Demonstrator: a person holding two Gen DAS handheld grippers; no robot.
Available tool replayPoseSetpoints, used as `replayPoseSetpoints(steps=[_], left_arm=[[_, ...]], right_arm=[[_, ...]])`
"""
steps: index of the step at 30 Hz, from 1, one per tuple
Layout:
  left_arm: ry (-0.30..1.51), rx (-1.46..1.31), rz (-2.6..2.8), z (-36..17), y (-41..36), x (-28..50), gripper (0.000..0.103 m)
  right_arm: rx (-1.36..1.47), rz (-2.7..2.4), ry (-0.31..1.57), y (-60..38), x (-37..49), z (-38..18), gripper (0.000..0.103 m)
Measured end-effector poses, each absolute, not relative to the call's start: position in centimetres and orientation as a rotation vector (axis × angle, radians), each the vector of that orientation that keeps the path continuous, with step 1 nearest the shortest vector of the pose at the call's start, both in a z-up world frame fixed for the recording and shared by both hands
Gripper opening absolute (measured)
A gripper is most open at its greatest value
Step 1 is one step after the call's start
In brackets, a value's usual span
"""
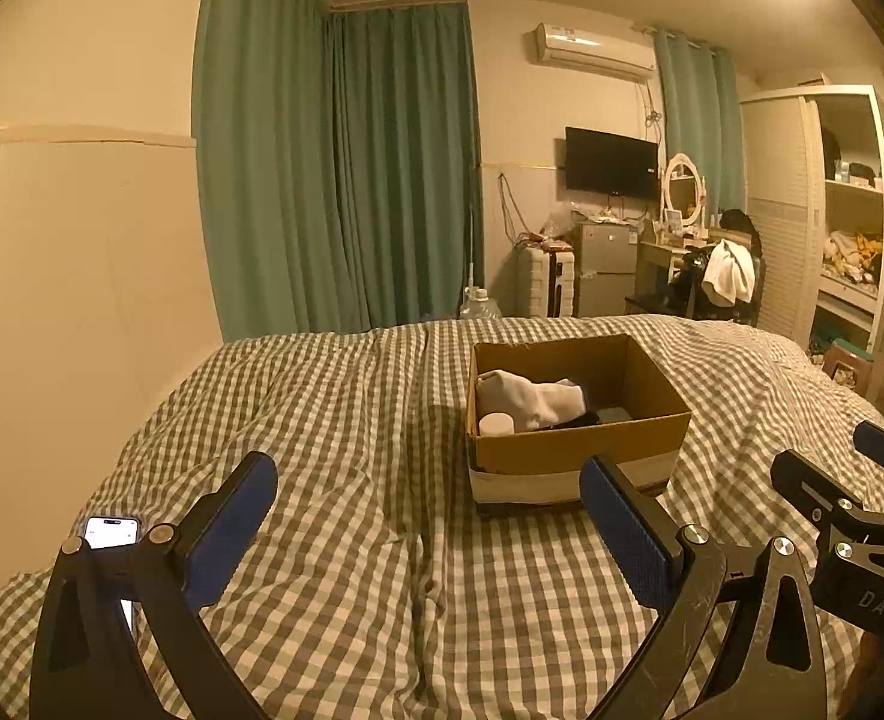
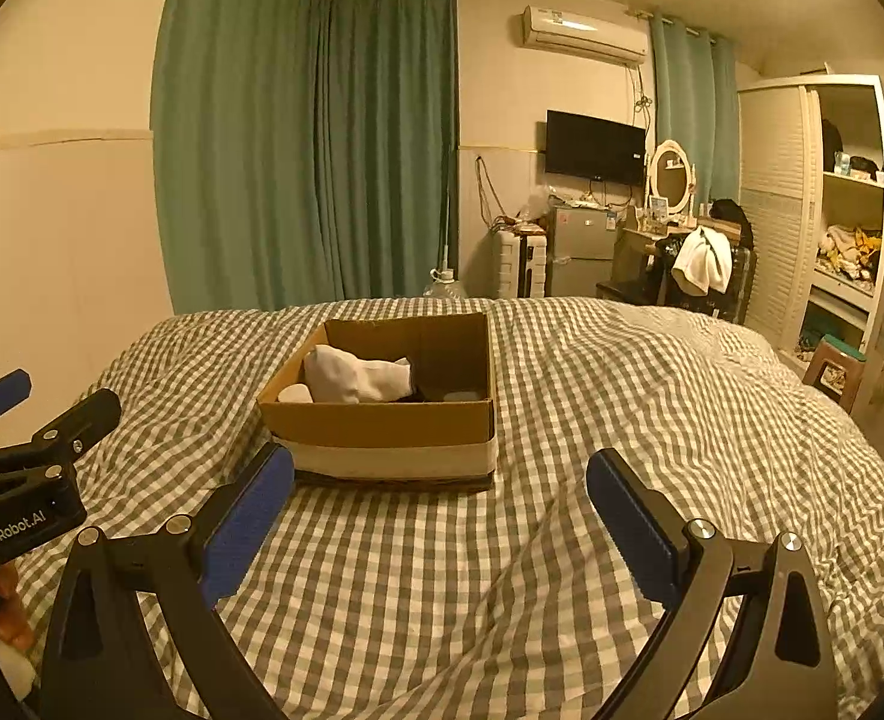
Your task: Organize objects
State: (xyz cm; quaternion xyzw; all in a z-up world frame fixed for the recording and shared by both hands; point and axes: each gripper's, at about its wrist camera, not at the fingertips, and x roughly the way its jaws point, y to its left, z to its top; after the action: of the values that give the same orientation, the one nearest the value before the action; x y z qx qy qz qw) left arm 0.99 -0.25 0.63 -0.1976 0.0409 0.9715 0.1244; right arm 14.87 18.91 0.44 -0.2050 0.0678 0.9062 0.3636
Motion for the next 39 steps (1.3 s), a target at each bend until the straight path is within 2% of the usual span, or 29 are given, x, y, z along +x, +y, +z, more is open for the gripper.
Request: replayPoseSetpoints(steps=[39], left_arm=[[0.127, -0.612, 2.804, 0.38, 0.01, 1.03, 0.103]], right_arm=[[-0.552, 2.323, 0.175, 18.56, 14.49, -0.12, 0.099]])
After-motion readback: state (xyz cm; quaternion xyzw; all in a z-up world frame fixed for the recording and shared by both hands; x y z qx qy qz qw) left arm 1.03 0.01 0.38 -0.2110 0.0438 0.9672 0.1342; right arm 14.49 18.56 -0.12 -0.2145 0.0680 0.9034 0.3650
